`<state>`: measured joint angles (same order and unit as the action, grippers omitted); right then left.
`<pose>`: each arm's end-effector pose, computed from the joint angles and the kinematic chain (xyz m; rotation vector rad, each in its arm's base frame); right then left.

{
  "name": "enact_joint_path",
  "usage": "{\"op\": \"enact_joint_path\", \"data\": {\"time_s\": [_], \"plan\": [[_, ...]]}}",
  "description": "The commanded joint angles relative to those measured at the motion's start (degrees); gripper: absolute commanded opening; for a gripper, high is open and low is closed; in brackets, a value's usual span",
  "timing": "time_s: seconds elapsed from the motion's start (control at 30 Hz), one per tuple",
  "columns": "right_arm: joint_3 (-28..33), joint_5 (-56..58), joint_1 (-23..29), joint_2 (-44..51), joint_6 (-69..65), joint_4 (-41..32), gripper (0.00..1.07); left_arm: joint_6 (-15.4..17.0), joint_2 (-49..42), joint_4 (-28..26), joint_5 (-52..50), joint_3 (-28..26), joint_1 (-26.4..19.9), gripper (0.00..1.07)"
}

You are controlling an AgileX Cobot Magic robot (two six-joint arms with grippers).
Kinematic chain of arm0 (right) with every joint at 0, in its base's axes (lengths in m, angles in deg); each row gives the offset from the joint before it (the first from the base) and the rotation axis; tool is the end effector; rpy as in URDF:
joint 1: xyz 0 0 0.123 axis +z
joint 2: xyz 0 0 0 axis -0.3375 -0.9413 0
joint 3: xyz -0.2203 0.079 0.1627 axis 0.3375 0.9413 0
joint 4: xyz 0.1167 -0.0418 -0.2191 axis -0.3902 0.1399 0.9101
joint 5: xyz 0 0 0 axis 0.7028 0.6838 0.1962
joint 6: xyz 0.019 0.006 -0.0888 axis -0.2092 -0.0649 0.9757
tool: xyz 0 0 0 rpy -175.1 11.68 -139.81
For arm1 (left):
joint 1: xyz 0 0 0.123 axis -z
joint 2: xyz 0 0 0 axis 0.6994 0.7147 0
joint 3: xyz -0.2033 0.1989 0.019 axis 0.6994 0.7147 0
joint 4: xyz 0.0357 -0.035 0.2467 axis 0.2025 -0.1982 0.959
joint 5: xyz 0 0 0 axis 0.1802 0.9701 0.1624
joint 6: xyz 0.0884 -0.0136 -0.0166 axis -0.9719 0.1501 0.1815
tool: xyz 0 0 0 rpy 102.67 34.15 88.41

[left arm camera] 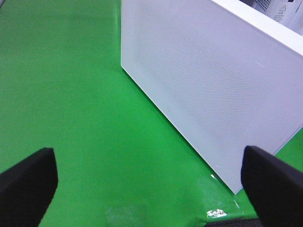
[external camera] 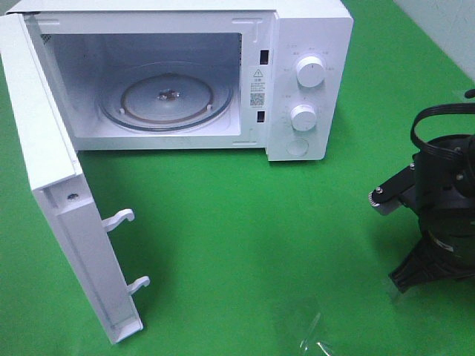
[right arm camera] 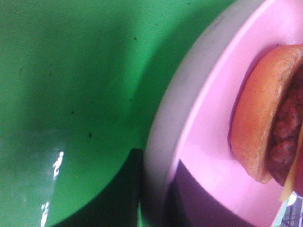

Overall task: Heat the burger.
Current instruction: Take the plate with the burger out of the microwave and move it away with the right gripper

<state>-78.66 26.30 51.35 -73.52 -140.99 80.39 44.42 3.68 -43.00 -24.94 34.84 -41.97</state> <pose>0.2239 0.0809 0.1095 -0.4941 2.7897 -0.7579 -0.0098 -0.0109 0.2813 0.0757 2.0379 -0.1799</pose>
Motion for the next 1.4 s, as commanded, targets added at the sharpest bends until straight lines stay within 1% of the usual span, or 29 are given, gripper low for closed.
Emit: {"op": "enact_joint_path", "data": {"time_s": [0.03,0.1,0.13,0.17,0.27,0.33,0.43,0.5,0.53,0.6,0.63,0.67,0.73,0.77,0.8,0.83,0.87,0.9,0.93,0.97,1.0,1.03,1.07,1.1,1.13,1.17,1.27,1.33,1.4], "plan": [[-1.8,2.4,-1.4,-2.4,-1.1,2.8,0.04,-0.1,-1.0,-0.3,-0.9,0.2,0.0,0.98],[-4.3,2.3,-3.0,-5.3,-1.7,2.2,0.11,-0.1,-1.0,-0.3,-0.9,0.2,0.0,0.98],[-4.3,2.3,-3.0,-5.3,-1.7,2.2,0.11,-0.1,-1.0,-0.3,-0.9,0.2,0.0,0.98],[-4.9,2.3,-3.0,-5.8,-1.0,1.5,0.17,-0.1,-1.0,-0.3,-0.9,0.2,0.0,0.98],[-5.0,2.3,-3.0,-5.8,-0.4,1.1,0.2,-0.1,-1.0,-0.3,-0.9,0.2,0.0,0.98],[-5.2,2.3,-2.9,-4.9,1.6,-1.0,0.38,-0.1,-1.0,-0.3,-0.9,0.2,0.0,0.98],[-5.2,2.3,-2.9,-4.4,2.1,-1.7,0.41,-0.1,-1.0,-0.3,-0.9,0.2,0.0,0.98],[-5.2,2.3,-2.9,-0.3,5.2,-5.8,0.52,-0.1,-1.0,-0.3,-0.9,0.2,0.0,0.98],[-5.2,2.3,-2.9,-0.3,5.2,-5.8,0.52,-0.1,-1.0,-0.3,-0.9,0.2,0.0,0.98],[-5.2,2.1,-2.9,3.1,7.2,-8.1,0.54,-0.1,-1.0,-0.3,-0.9,0.2,0.0,0.98],[-5.2,1.4,-2.9,6.6,9.6,-10.4,0.54,-0.1,-1.0,-0.3,-0.9,0.2,0.0,0.98],[-5.2,1.4,-2.9,6.6,9.6,-10.4,0.54,-0.1,-1.0,-0.3,-0.9,0.2,0.0,0.98],[-5.2,0.3,-2.9,13.1,14.9,-15.6,0.54,-0.1,-1.0,-0.3,-0.9,0.2,0.0,0.98],[-5.2,0.3,-2.9,13.1,14.9,-15.6,0.54,-0.1,-1.0,-0.3,-0.9,0.2,0.0,0.98],[-5.2,-0.5,-2.9,17.0,18.9,-19.4,0.54,-0.1,-1.0,-0.3,-0.9,0.2,0.0,0.98],[-5.2,-0.5,-2.9,17.0,18.9,-19.4,0.54,-0.1,-1.0,-0.3,-0.9,0.2,0.0,0.98],[-5.2,-1.2,-2.9,20.8,23.4,-22.9,0.56,-0.1,-1.0,-0.3,-0.9,0.2,0.0,0.98],[-5.2,-1.2,-2.9,20.8,23.4,-22.9,0.56,-0.1,-1.0,-0.3,-0.9,0.2,0.0,0.98],[-5.2,-1.3,-2.9,24.8,28.0,-26.2,0.61,-0.1,-1.0,-0.3,-0.9,0.2,0.0,0.98],[-5.2,-1.3,-2.9,24.8,28.0,-26.2,0.61,-0.1,-1.0,-0.3,-0.9,0.2,0.0,0.98],[-5.2,-1.3,-2.9,26.6,30.1,-27.7,0.64,-0.1,-1.0,-0.3,-0.9,0.2,0.0,0.98],[-5.2,-1.1,-2.9,29.7,33.6,-30.2,0.71,-0.1,-1.0,-0.3,-0.9,0.2,0.0,0.98],[-5.2,-1.1,-2.9,29.7,33.6,-30.2,0.71,-0.1,-1.0,-0.3,-0.9,0.2,0.0,0.98],[-5.2,-0.7,-2.9,32.7,36.3,-31.9,0.78,-0.1,-1.0,-0.3,-0.9,0.2,0.0,0.98],[-5.2,-0.7,-2.9,32.7,36.3,-31.9,0.78,-0.1,-1.0,-0.3,-0.9,0.2,0.0,0.98],[-5.2,0.3,-2.9,35.4,38.2,-33.1,0.83,-0.1,-1.0,-0.3,-0.9,0.2,0.0,0.98],[-5.2,0.9,-2.9,36.4,38.8,-33.5,0.83,-0.1,-1.0,-0.3,-0.9,0.2,0.0,0.98],[-5.2,5.1,-2.9,40.8,40.5,-34.5,0.83,-0.1,-1.0,-0.3,-0.9,0.2,0.0,0.98],[-5.2,6.8,-2.9,42.5,41.1,-34.7,0.82,-0.1,-1.0,-0.3,-0.9,0.2,0.0,0.98]]}}
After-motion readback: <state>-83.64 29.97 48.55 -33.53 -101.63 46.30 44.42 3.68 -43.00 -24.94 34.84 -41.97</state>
